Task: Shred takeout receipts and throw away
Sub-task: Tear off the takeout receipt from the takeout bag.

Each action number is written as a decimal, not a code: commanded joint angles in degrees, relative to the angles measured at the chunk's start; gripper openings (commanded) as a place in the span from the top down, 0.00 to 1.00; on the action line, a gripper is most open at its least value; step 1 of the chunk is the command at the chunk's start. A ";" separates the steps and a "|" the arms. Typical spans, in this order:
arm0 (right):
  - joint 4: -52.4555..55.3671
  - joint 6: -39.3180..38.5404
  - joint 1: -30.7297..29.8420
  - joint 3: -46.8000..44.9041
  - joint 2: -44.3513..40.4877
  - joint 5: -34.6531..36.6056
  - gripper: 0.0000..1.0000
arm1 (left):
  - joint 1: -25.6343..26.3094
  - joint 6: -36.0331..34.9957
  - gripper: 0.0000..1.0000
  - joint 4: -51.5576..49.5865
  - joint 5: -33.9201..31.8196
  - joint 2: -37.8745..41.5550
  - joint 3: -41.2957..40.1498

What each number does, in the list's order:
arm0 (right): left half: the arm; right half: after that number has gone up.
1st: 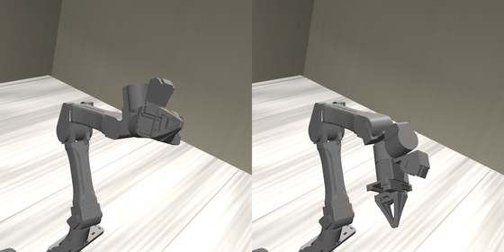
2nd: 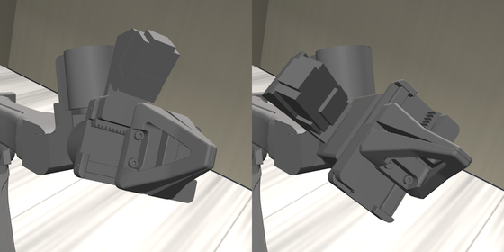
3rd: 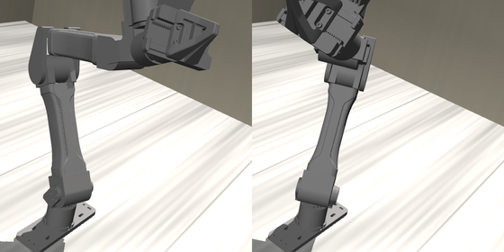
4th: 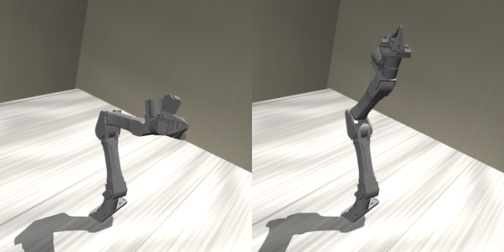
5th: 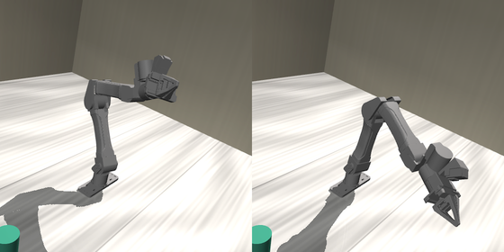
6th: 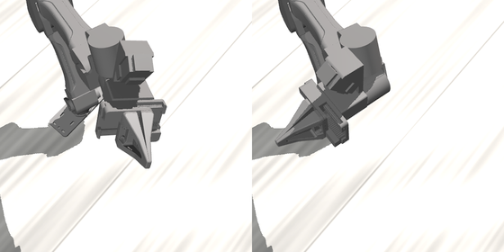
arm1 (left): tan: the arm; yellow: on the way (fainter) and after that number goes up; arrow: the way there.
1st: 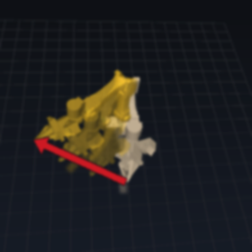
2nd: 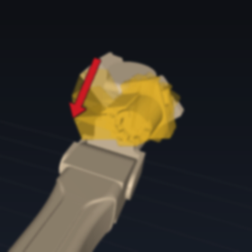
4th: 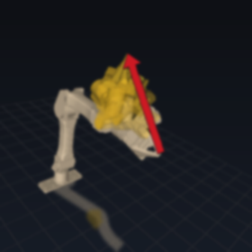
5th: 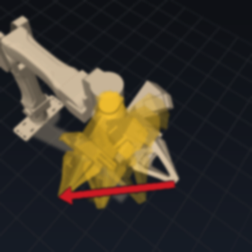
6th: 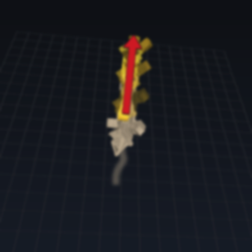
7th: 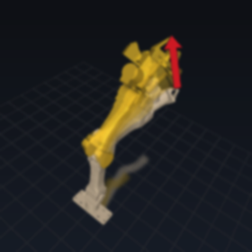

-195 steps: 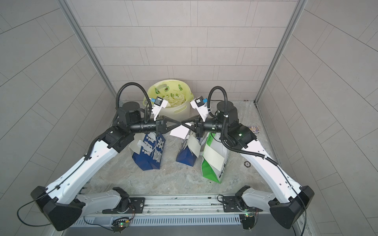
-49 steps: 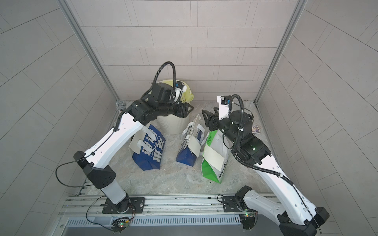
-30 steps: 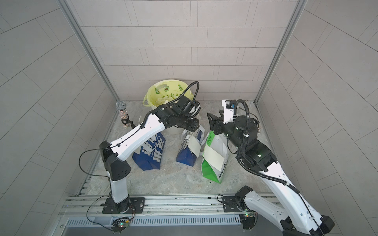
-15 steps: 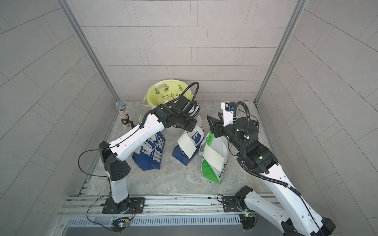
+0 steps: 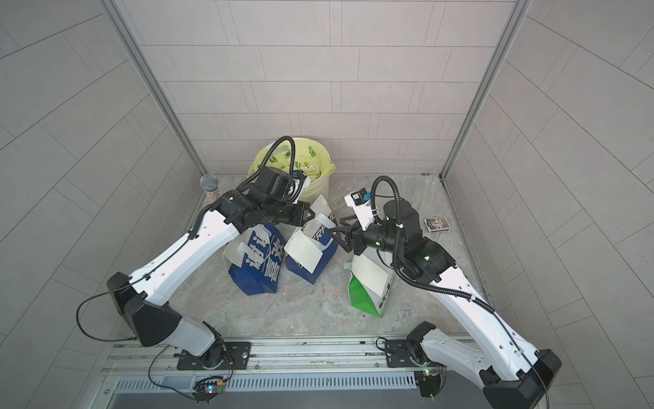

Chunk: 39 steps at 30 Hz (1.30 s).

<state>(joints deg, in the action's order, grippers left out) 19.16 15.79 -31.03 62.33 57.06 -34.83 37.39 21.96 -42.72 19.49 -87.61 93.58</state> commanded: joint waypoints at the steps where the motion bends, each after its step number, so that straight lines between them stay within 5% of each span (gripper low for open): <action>1: -0.20 -0.82 -1.22 -0.33 0.53 -6.82 0.39 | -0.29 2.74 1.00 8.57 4.03 3.16 -0.85; 24: 5.58 -5.69 -1.50 -0.21 6.30 -12.70 0.29 | -0.99 4.50 1.00 14.85 9.38 8.38 -1.57; 39: 4.40 -1.59 -1.57 0.42 6.09 -18.17 0.39 | -0.98 3.64 1.00 14.34 7.70 8.21 -2.43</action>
<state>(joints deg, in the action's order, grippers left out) 23.22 13.76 -32.36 61.19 63.66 -50.39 36.71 26.09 -31.90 27.33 -81.43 91.35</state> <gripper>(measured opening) 0.619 0.050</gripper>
